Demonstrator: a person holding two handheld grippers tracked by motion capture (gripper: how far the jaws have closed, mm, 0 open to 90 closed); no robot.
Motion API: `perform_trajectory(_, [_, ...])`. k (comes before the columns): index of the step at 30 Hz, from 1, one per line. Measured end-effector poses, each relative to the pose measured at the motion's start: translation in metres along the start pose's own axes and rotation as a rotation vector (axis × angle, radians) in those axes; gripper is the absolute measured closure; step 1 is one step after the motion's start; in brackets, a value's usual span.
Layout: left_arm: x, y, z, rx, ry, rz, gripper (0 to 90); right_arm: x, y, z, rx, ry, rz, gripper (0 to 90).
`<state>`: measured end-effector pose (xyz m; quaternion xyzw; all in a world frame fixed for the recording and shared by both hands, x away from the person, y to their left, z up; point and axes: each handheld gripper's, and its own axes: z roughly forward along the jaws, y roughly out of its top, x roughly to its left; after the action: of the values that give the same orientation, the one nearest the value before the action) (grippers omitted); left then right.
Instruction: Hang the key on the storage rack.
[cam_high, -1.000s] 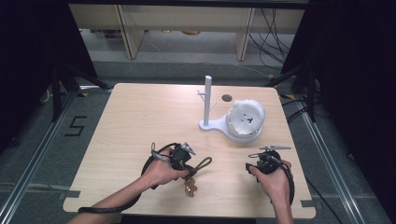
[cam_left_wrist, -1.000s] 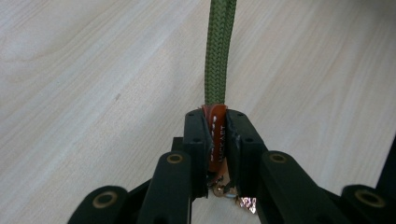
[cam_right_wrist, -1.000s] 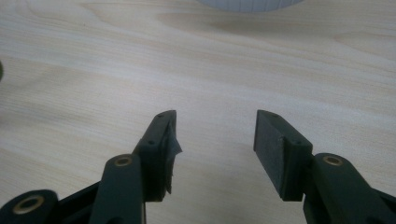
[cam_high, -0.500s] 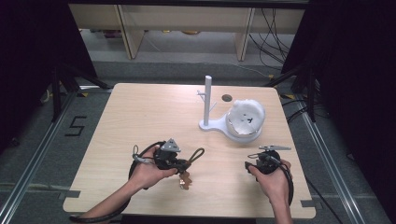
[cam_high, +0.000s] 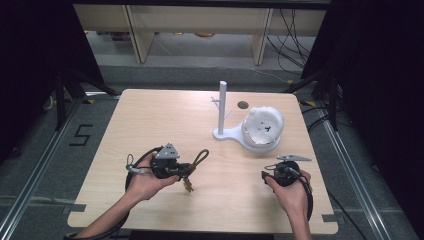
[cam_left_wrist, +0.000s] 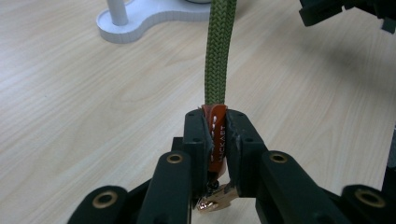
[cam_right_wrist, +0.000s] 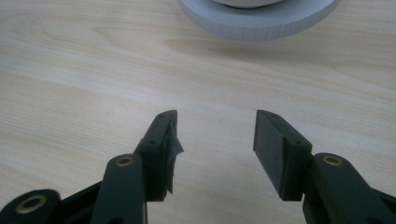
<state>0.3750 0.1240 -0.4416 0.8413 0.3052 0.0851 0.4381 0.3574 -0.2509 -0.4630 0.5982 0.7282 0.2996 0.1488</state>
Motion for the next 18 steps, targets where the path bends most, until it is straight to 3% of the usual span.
perform_trajectory(2, [0.003,0.0,-0.004,-0.007,0.01,0.006,78.9,0.0,0.0,0.001,-0.018,-0.009,-0.01,50.5])
perform_trajectory(4, [0.005,0.0,-0.006,-0.033,0.018,-0.024,78.9,0.002,0.001,0.0,-0.019,-0.003,0.008,50.5])
perform_trajectory(6, [0.009,0.001,-0.011,-0.033,0.03,-0.017,78.9,0.0,0.0,0.0,-0.019,-0.021,-0.016,50.6])
perform_trajectory(7, [0.009,0.001,-0.012,-0.053,0.032,-0.034,78.9,0.001,0.0,0.0,-0.021,-0.006,-0.01,50.7])
perform_trajectory(11, [0.012,0.003,-0.017,-0.092,0.048,-0.041,78.9,0.0,0.001,0.001,-0.04,0.001,-0.029,51.0])
perform_trajectory(13, [0.013,0.004,-0.019,-0.116,0.049,-0.042,78.9,0.002,0.001,0.002,-0.039,0.001,-0.004,50.8])
perform_trajectory(16, [0.014,0.005,-0.022,-0.141,0.067,-0.045,78.9,0.0,0.0,0.001,-0.038,0.0,-0.035,50.8])
perform_trajectory(18, [0.015,0.005,-0.023,-0.173,0.068,-0.043,78.9,0.003,0.001,-0.001,-0.036,0.002,-0.007,50.8])
